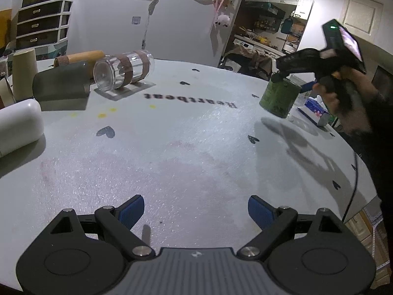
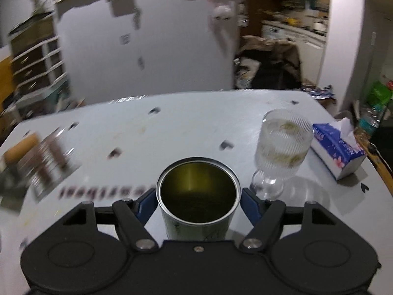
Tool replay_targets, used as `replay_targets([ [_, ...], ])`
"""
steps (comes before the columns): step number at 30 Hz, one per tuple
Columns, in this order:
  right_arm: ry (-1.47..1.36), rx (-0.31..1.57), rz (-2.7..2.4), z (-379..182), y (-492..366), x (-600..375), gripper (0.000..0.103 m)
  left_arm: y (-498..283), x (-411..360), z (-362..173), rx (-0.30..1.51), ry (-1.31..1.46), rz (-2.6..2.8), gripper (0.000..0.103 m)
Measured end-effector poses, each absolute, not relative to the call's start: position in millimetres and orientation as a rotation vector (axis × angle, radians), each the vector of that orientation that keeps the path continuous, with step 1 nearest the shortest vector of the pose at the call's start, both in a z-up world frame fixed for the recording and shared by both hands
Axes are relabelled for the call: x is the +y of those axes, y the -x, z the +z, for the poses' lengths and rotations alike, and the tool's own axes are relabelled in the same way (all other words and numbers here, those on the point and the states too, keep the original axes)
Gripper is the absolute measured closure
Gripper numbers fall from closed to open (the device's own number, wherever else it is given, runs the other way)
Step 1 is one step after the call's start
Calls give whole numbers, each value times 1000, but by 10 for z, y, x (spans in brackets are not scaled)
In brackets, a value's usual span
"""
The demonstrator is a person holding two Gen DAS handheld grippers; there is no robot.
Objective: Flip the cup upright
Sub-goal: 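Carry the can open end up with the right tool beside the stemmed glass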
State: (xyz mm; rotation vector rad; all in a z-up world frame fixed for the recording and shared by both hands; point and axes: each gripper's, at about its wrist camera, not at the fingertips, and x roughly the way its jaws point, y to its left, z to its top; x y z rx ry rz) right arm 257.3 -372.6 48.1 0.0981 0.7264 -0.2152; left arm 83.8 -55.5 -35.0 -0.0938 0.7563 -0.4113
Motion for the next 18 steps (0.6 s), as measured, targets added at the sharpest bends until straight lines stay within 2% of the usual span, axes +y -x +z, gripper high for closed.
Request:
replay_targets([
  [7,-132,688,-323,235,-2965,-3815,29,-878,-522,-382,758,89,-392,11],
  [16,-91,643,-372,-7,-3016,-3772,28,-892,-514,-394,764,95,-391,11],
  [17,-83,647,-369,-6,-3008,-3758,27,-893,-517,-394,763,95,-390,11],
  [18,-84,647,-364,-3,-2998,-3754,19,-893,-520,-390,762,95,-390,11],
])
